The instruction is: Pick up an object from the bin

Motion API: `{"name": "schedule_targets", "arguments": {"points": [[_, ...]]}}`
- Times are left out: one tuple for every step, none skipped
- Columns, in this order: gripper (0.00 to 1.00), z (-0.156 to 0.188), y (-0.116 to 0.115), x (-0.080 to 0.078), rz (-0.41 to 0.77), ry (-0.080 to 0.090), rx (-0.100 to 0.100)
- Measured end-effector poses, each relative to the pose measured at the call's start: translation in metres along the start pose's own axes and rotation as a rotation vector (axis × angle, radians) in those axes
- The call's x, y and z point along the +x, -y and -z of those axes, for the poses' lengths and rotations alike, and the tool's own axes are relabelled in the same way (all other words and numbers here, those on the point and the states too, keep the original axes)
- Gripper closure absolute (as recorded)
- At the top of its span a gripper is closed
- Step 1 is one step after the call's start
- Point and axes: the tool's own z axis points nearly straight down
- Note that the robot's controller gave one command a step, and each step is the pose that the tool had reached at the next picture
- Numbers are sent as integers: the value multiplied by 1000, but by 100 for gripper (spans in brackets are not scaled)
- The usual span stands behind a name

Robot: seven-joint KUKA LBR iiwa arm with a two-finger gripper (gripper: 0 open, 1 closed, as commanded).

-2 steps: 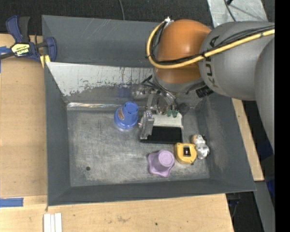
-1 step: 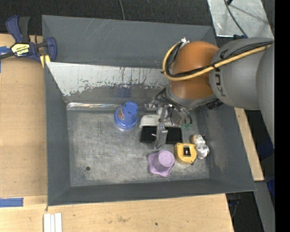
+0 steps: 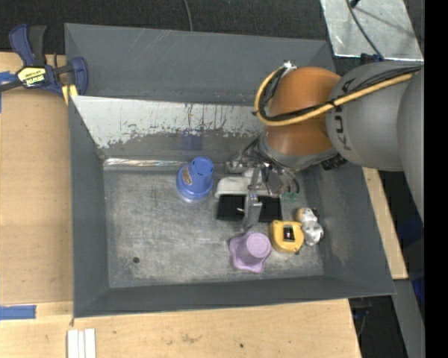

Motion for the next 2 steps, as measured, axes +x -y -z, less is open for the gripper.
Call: {"name": "schedule_targets", "arguments": {"points": [[0, 25, 4, 3, -42, -6, 0], [0, 5, 5, 8, -74, -5, 0]]}}
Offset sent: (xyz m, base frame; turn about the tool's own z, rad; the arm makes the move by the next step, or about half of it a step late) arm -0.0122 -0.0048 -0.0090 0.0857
